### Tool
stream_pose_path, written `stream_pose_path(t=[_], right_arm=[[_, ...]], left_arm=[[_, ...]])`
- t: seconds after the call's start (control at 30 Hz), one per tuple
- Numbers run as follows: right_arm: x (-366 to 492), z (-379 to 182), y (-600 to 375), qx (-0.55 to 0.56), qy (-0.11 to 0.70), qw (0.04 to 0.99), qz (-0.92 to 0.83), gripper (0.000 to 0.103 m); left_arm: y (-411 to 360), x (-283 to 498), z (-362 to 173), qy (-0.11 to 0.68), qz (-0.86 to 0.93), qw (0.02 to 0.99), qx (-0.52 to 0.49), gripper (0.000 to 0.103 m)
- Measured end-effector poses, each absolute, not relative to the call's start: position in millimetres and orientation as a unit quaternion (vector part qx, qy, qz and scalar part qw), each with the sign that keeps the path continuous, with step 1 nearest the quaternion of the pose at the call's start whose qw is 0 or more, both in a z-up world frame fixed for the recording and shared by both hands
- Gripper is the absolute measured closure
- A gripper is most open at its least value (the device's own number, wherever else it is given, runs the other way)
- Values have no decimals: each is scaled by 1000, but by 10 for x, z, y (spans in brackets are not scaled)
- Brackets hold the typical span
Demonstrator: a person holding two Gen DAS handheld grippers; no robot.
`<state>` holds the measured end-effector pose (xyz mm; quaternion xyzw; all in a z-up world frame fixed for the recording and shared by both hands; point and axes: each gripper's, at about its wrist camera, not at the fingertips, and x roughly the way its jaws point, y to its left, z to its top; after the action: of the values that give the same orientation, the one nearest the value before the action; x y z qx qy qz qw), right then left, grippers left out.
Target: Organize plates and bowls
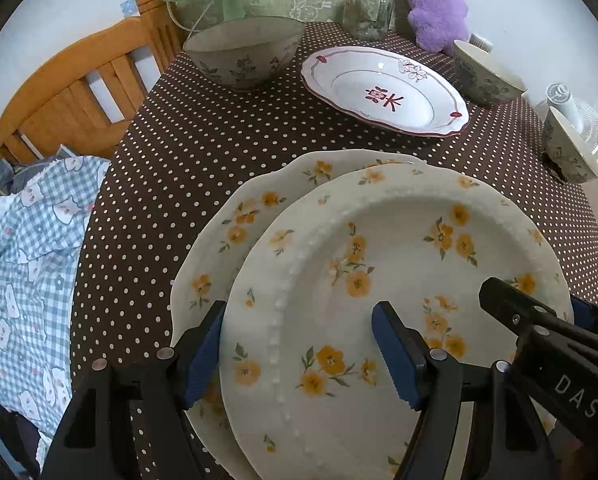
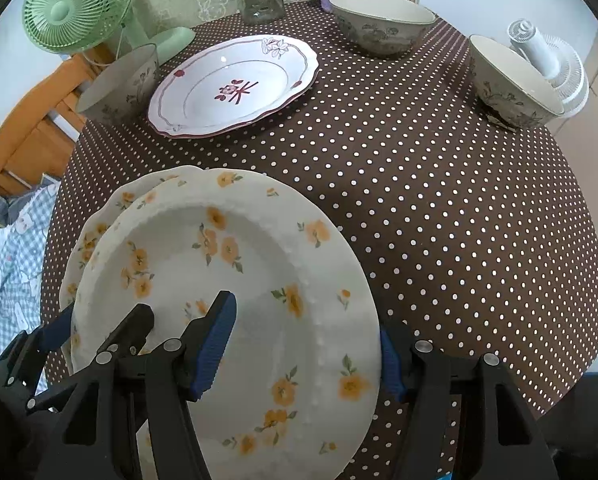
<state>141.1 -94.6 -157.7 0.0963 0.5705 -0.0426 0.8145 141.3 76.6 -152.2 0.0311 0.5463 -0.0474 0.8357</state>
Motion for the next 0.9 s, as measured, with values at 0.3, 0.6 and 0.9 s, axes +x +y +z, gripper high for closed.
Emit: stream_pose_path(t=[0.3, 0.6, 0.9], right_arm=[[1409, -1565, -974, 90, 573, 814, -27, 36], [1239, -1471, -1104, 71, 572, 817, -28, 55], [1221, -1373, -995, 31, 568, 822, -24, 69]], left_arm=[[742, 1416, -1522, 553, -32, 832, 39, 26], [657, 1376, -1446, 541, -17, 837, 81, 21], [735, 1331, -1360, 536, -26, 842, 56, 20]])
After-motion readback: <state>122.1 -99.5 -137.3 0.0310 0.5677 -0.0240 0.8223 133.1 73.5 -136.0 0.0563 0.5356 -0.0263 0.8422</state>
